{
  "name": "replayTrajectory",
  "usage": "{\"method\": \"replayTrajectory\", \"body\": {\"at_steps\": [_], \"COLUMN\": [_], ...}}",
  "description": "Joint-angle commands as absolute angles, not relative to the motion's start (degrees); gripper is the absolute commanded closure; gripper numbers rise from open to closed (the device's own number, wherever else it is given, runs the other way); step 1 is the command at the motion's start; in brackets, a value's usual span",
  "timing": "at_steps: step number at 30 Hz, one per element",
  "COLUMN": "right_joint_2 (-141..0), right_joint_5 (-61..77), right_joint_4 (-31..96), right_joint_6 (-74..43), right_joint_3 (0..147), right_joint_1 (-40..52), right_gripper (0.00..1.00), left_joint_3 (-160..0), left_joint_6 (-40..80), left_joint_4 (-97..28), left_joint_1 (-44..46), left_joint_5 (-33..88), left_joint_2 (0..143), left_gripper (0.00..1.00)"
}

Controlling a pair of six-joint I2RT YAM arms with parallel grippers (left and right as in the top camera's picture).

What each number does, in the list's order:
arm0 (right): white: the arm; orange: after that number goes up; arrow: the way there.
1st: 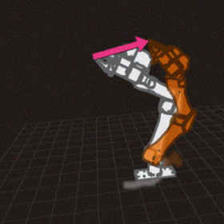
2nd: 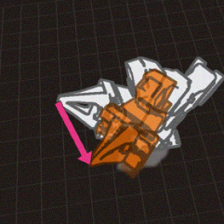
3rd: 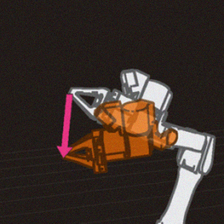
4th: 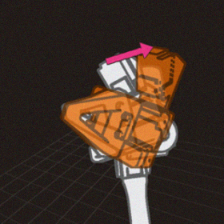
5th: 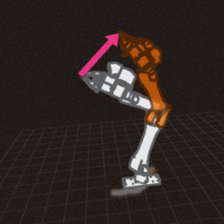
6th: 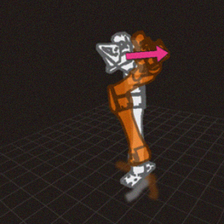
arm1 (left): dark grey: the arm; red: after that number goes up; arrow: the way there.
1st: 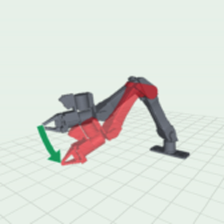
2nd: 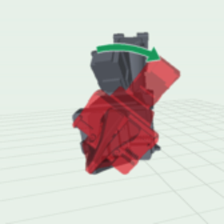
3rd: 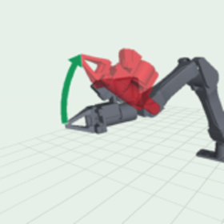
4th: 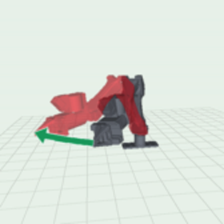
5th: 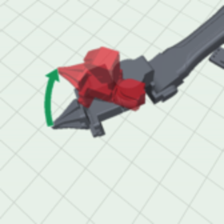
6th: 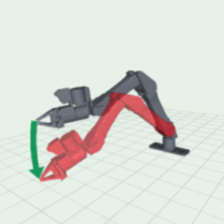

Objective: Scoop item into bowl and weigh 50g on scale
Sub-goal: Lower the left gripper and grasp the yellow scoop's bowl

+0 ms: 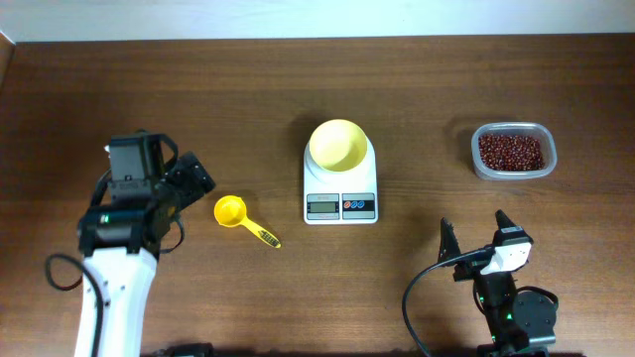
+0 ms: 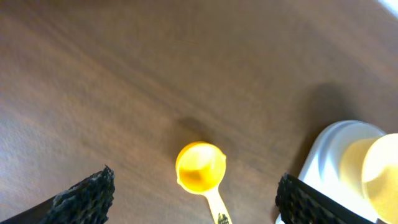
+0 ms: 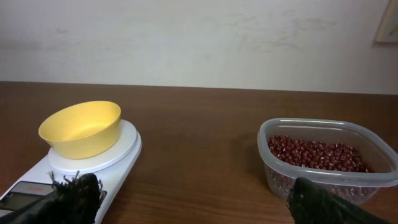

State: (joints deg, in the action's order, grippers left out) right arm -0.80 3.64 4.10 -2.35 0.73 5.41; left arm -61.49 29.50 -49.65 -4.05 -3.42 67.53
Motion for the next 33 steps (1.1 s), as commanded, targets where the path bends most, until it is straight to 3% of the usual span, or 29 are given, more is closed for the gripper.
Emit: {"method": "replayTrajectory", "body": {"at_steps": [1,3,4,6,12,17,20,33], "right_joint_2": [-0.36,-0.36,-0.36,-0.36,-0.36,-0.36,-0.36,-0.36], "right_joint_5": [2.94,2.94,2.94,2.94,2.94,2.94,2.94,2.94], "right_joint_4": [4.27,4.27,4.27,4.27,4.27,4.27,4.27,4.29], "right_joint_6": [-1.91,-1.91,-1.91,-1.91,-1.91,-1.91,-1.91,-1.91], "right_joint_3": [0.32,0.32,0.32,0.32,0.32,0.32,0.32,0.32], "right_joint_1": [5.93,5.93,5.93,5.93,5.93,5.93,5.93,5.93], "right_gripper": [0.01,0.01,0.01,0.01,0.01,0.01,0.01,0.02], "left_joint_3": [-62.19,-62.19,-62.17,-62.17,-61.98,-60.45,-56.82,-47.72], "left_joint_6": [34.06,36.05,36.07,36.07,36.67,36.67,36.93,36.93], "left_joint_4": [-51.11,-52.03,-52.18,-52.27,-53.91,-52.07,-47.66,-35.53], "left_joint_1": [-4.29,-4.27,-4.19,-3.9,-3.86,-3.86,-3.86,-3.86], "left_joint_5": [2.15,6.02,7.42,7.77,7.75,5.98,6.22,5.78], "left_joint_2": [73.56,76.79,78.61,82.52,91.13,93.3,93.32,93.32], "left_gripper": [0.13,0.1,0.01,0.01,0.36,0.36,0.46,0.64]}}
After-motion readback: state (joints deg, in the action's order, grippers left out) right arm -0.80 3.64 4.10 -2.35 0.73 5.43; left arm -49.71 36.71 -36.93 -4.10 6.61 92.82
